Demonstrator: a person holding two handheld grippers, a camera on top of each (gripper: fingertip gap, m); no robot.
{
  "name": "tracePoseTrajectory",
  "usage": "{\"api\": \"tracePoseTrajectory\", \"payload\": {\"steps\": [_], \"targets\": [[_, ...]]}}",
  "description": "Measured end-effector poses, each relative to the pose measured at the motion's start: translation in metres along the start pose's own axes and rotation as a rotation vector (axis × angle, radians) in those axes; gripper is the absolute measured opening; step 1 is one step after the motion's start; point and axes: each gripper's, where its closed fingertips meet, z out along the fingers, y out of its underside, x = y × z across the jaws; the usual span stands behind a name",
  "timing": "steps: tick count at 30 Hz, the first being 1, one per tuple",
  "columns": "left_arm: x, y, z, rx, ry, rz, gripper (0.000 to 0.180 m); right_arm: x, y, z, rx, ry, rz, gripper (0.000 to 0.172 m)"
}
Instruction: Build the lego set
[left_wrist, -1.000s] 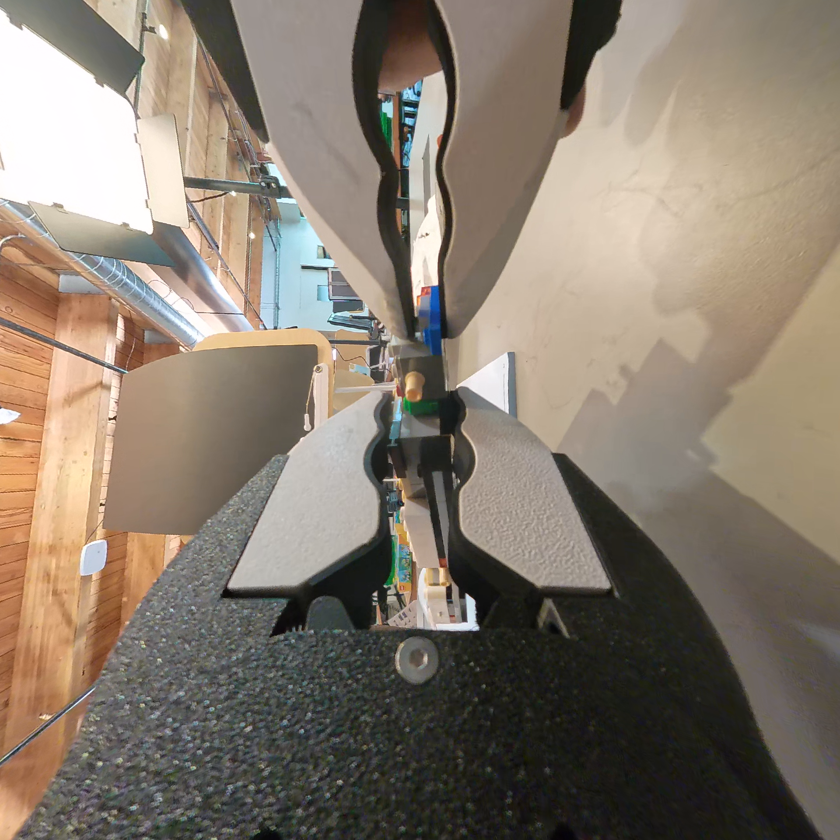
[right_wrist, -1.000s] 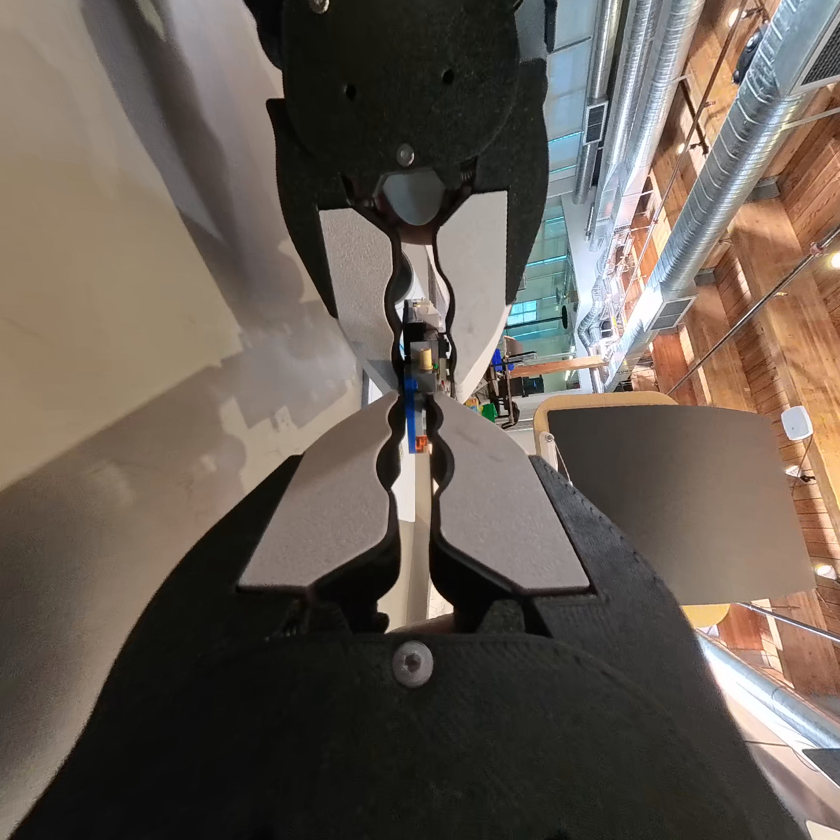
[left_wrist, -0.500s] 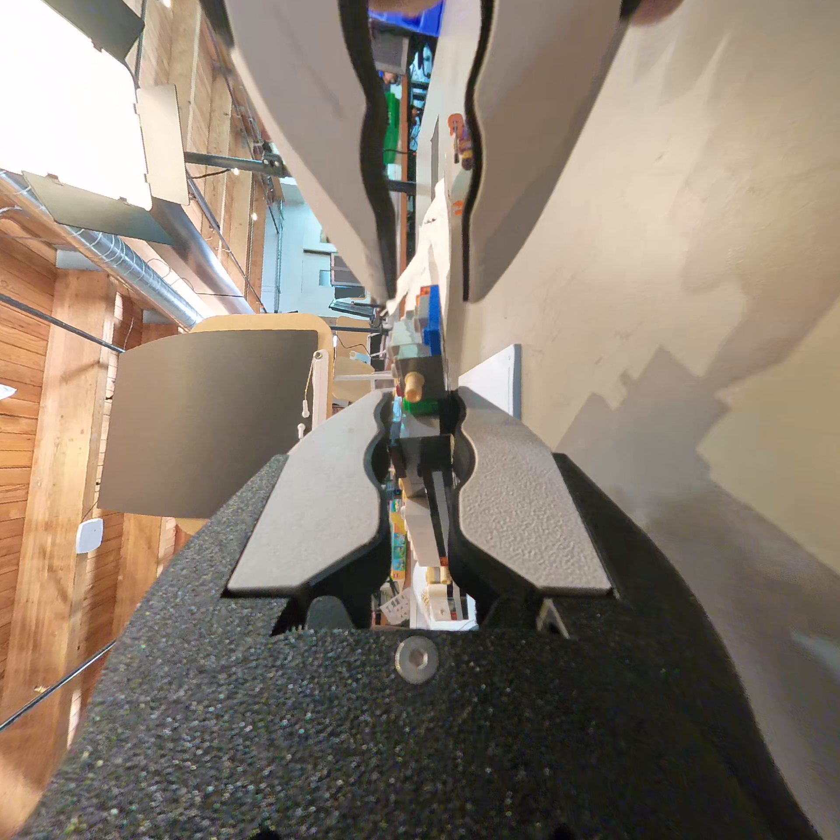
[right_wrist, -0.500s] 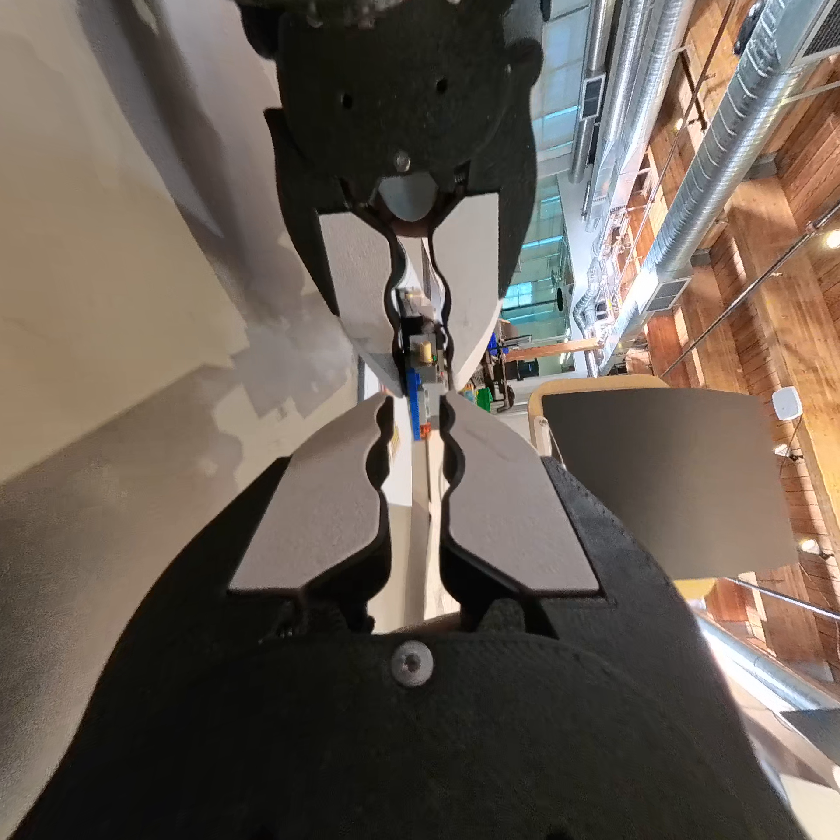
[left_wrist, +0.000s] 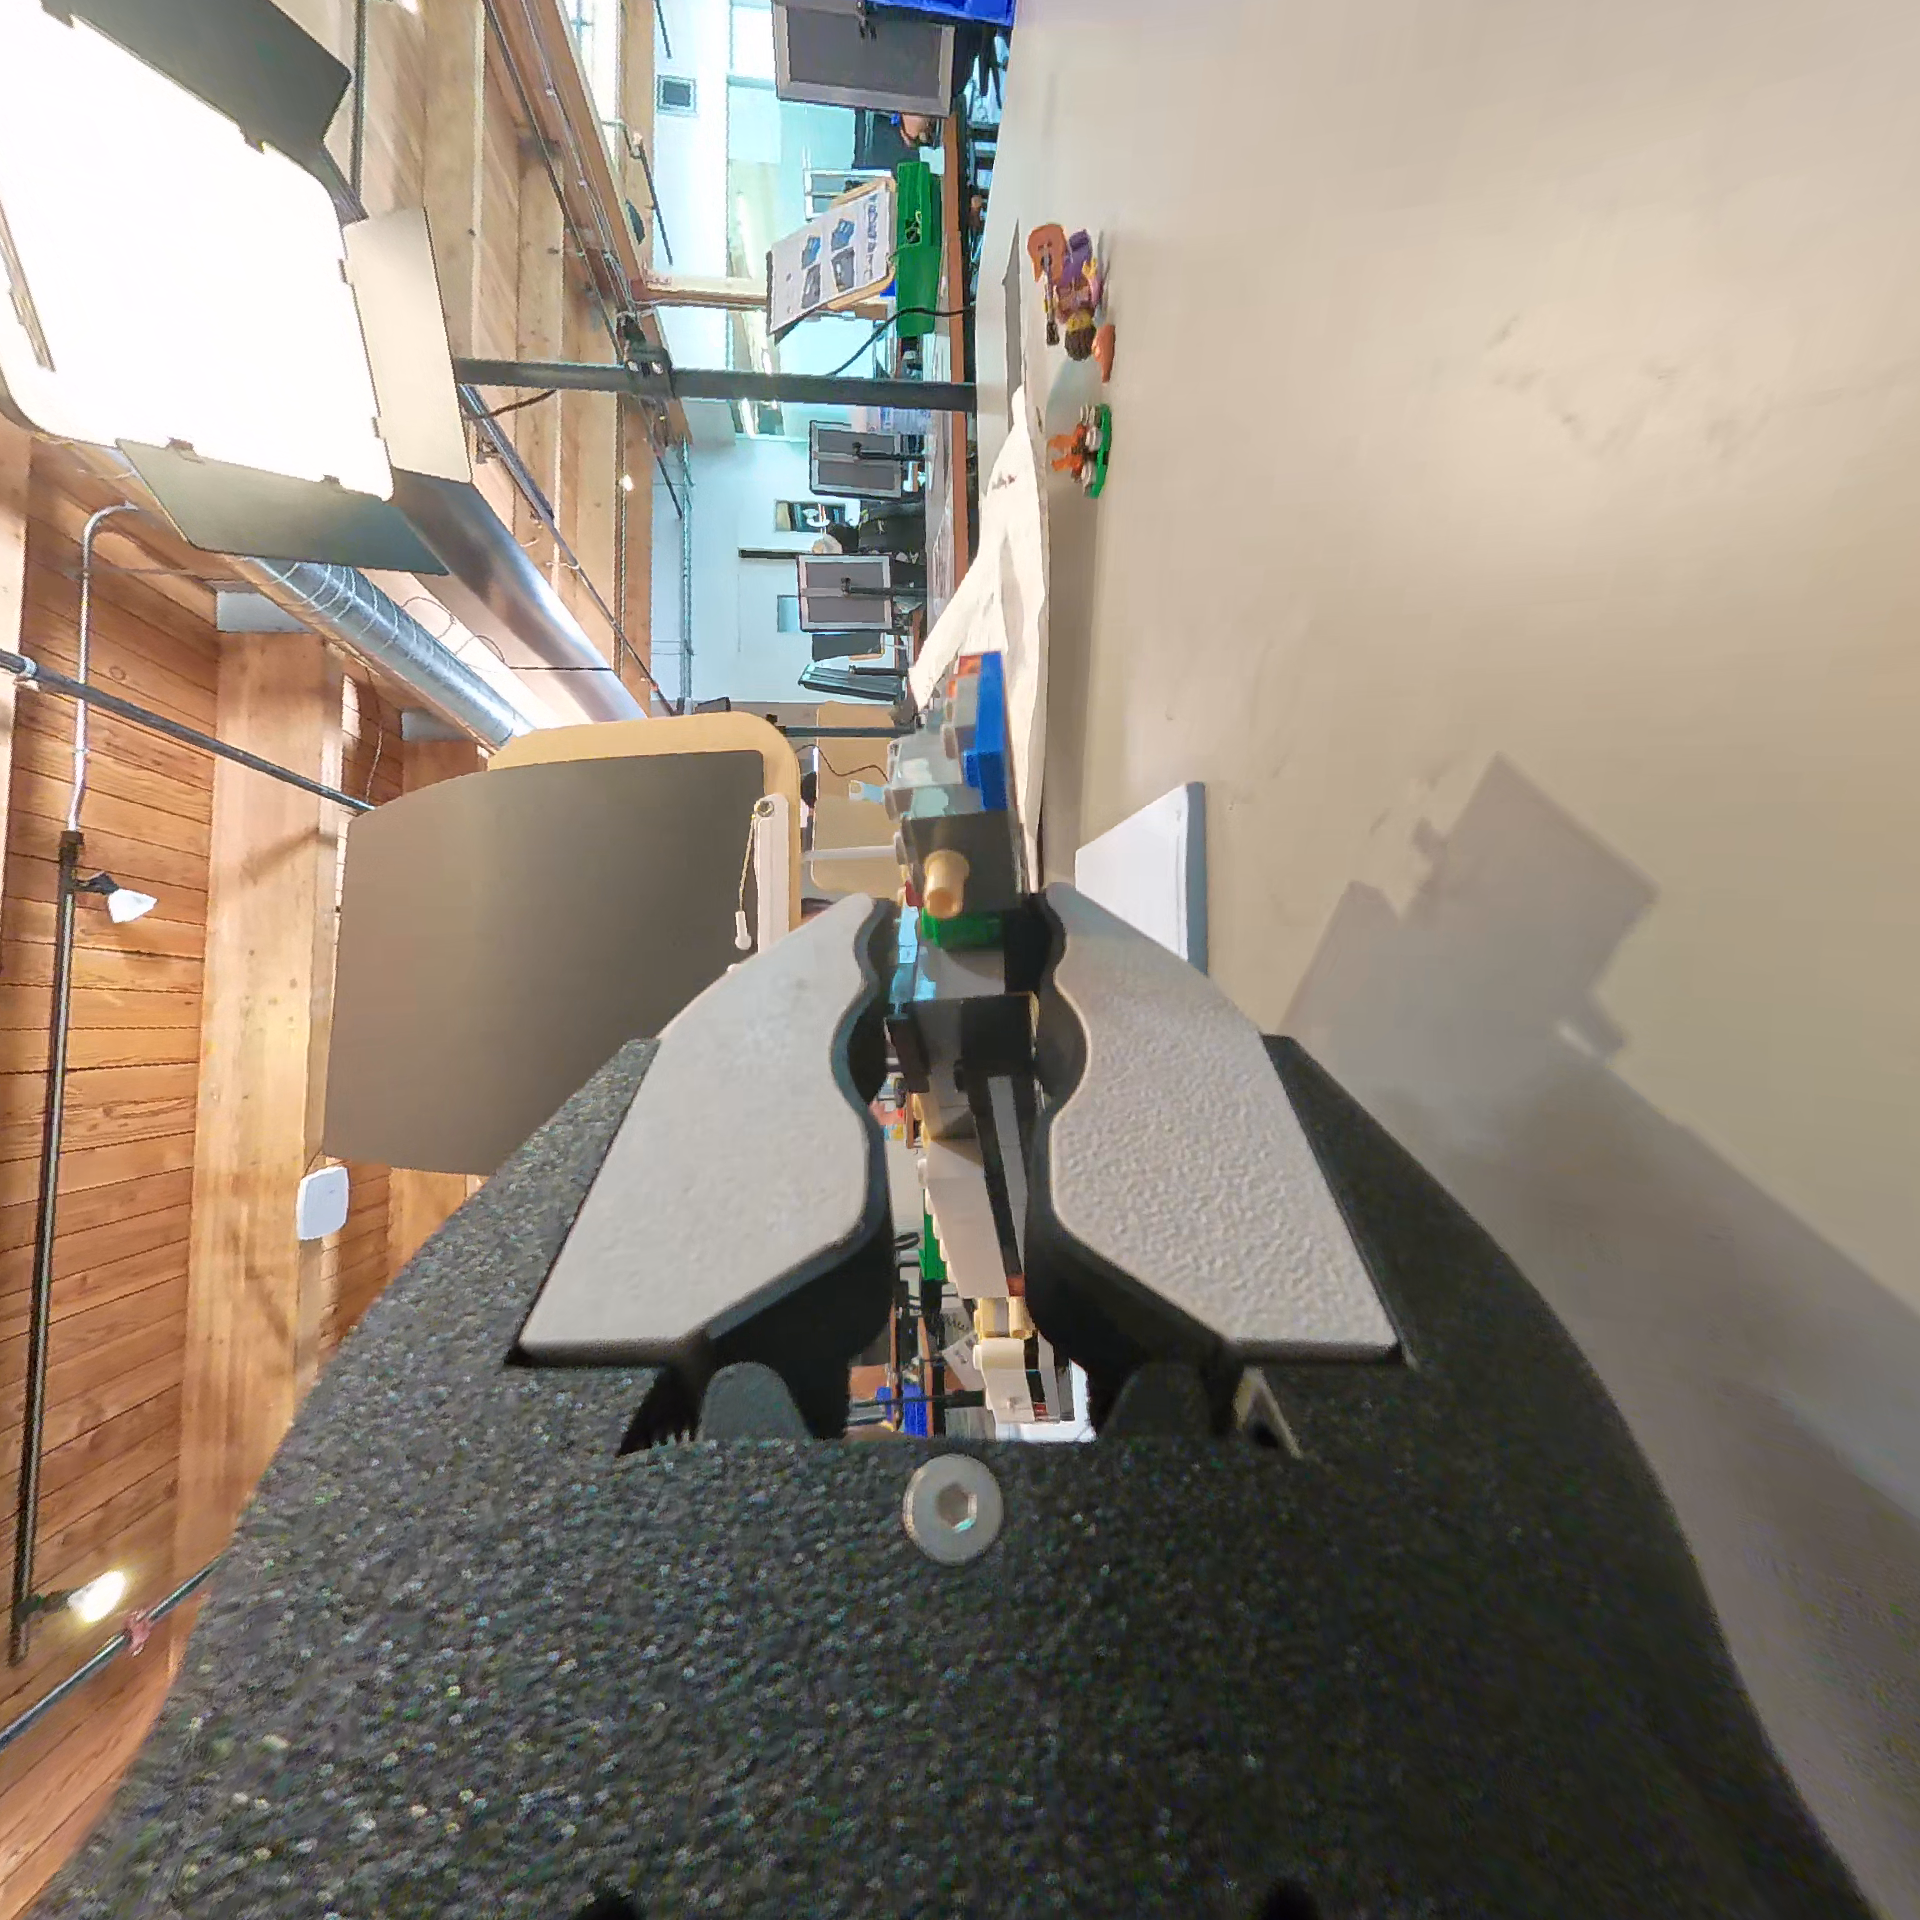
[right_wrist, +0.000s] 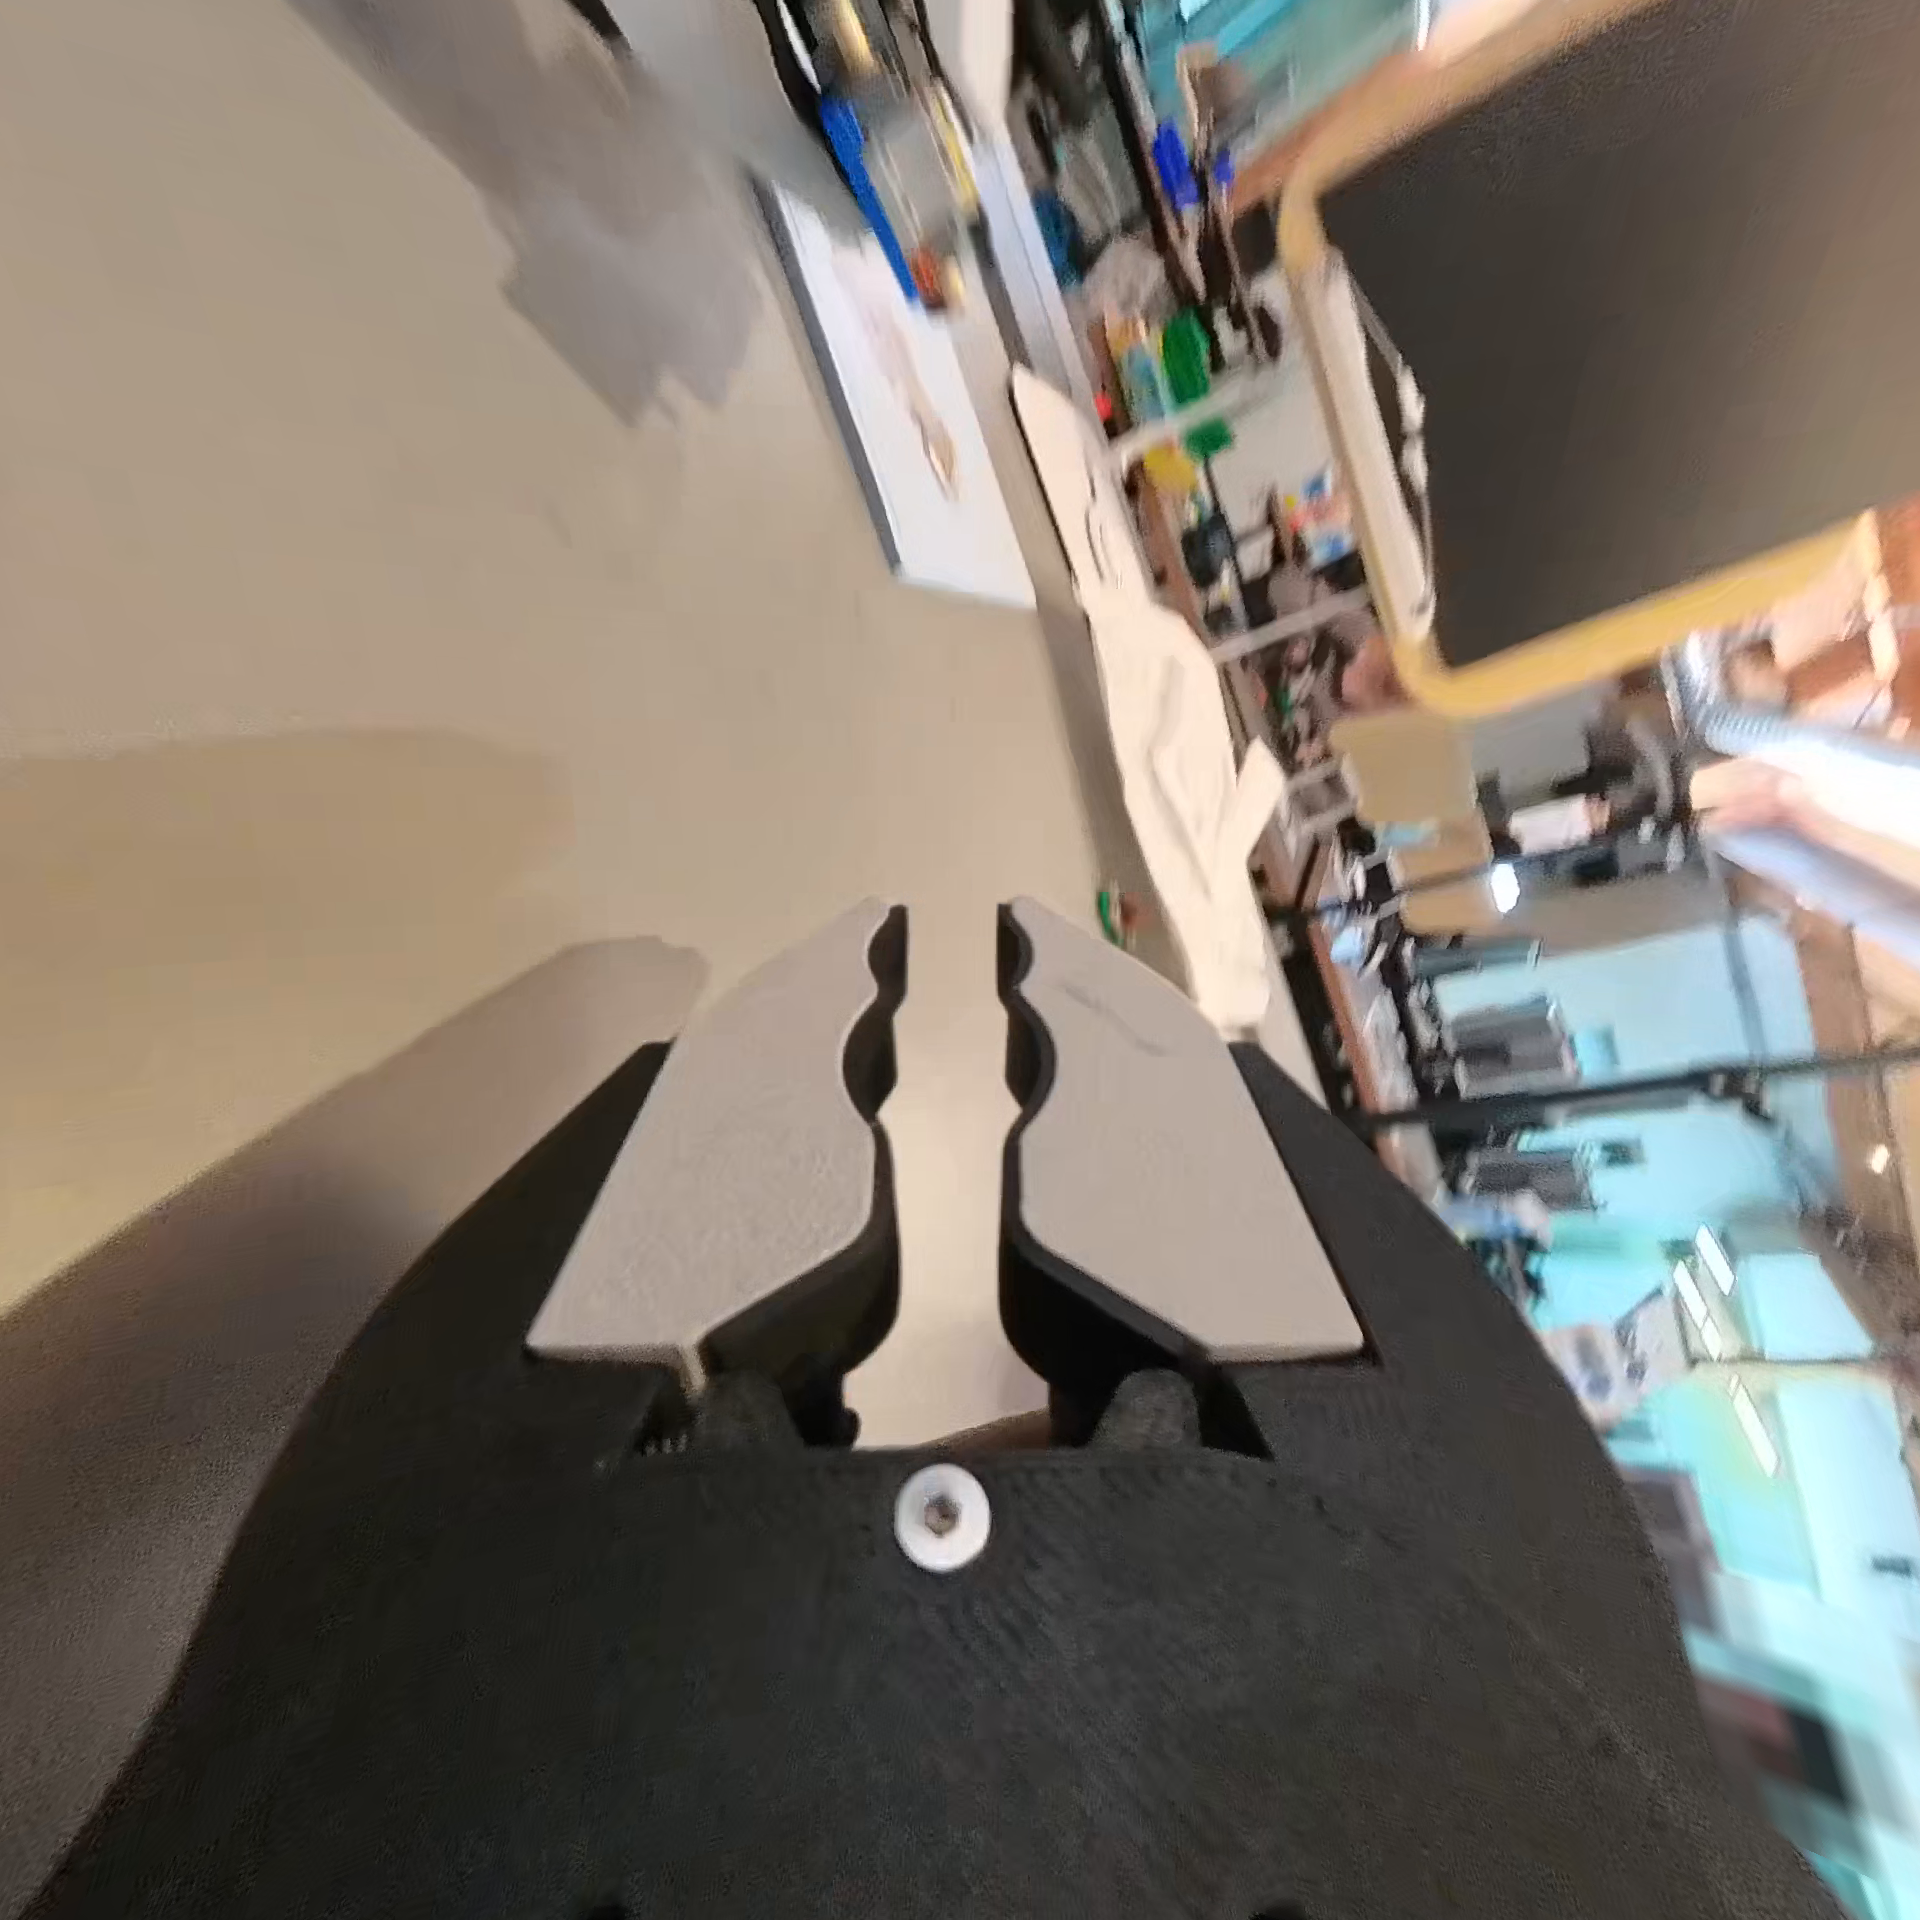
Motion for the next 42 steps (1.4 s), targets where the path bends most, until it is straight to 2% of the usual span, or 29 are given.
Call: {"api": "tracePoseTrajectory", "payload": {"steps": [5,10,17,25,33,38,42], "targets": [[0.003,-0.007,-0.002,0.010,0.007,0.006,0.025,0.004,0.061,-0.029,-0.189,-0.061,0.220,0.016],[0.010,-0.012,-0.006,0.019,0.041,0.003,0.025,0.001,0.083,-0.041,-0.232,-0.140,0.435,0.017],[0.014,-0.019,-0.011,0.034,0.060,0.004,0.025,-0.021,0.085,-0.035,-0.271,-0.280,0.552,0.019],[0.017,-0.022,-0.012,0.039,0.071,-0.002,0.025,-0.025,0.091,-0.026,-0.352,-0.330,0.621,0.013],[0.017,-0.026,-0.015,0.049,0.078,-0.009,0.025,-0.028,0.086,-0.023,-0.355,-0.377,0.670,0.015],[0.016,-0.025,-0.016,0.050,0.079,-0.017,0.025,-0.030,0.083,-0.023,-0.355,-0.396,0.677,0.011],[0.015,-0.023,-0.018,0.049,0.075,-0.016,0.024,-0.031,0.072,-0.017,-0.322,-0.382,0.594,0.010]]}}
